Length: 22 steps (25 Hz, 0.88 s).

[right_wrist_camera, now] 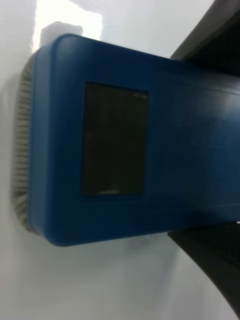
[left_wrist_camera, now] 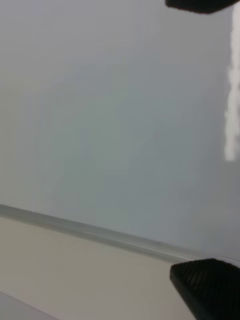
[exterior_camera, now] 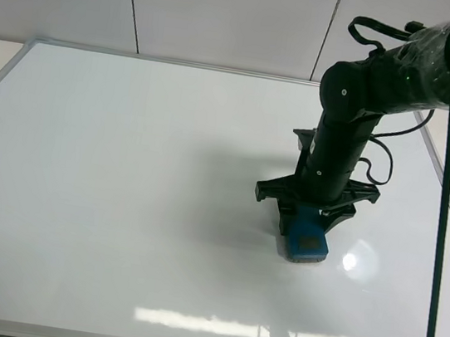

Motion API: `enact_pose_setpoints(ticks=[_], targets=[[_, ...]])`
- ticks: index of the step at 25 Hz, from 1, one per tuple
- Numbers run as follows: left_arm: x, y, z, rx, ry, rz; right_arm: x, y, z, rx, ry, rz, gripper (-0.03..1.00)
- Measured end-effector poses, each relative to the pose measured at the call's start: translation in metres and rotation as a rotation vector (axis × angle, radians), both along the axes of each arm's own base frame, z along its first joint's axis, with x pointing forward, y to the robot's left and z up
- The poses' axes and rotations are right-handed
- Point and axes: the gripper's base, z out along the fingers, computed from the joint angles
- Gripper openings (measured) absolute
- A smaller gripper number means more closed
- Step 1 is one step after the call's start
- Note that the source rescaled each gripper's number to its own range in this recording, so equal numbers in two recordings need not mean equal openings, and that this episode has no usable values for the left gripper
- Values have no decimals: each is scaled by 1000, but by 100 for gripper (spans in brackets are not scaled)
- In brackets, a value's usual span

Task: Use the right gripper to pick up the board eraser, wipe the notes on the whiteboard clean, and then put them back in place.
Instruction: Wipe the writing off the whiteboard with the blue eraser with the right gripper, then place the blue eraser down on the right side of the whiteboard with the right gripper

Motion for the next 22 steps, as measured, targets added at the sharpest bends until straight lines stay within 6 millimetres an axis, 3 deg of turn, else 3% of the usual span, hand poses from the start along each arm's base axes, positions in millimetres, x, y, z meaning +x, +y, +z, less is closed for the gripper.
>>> enact_pose_setpoints(ticks=[5, 9, 14, 18, 22], targets=[[0, 0, 0, 0, 0, 0, 2, 0, 11, 21, -52, 8, 0], [0, 0, 0, 0, 0, 0, 7, 0, 47, 69, -137, 0, 0], [0, 0, 0, -1, 0, 0, 19, -35, 86, 57, -196, -102, 0], [0, 0, 0, -1, 0, 0, 26, -67, 91, -4, -184, -164, 0], [0, 0, 0, -1, 0, 0, 32, -86, 90, -28, -181, -215, 0]])
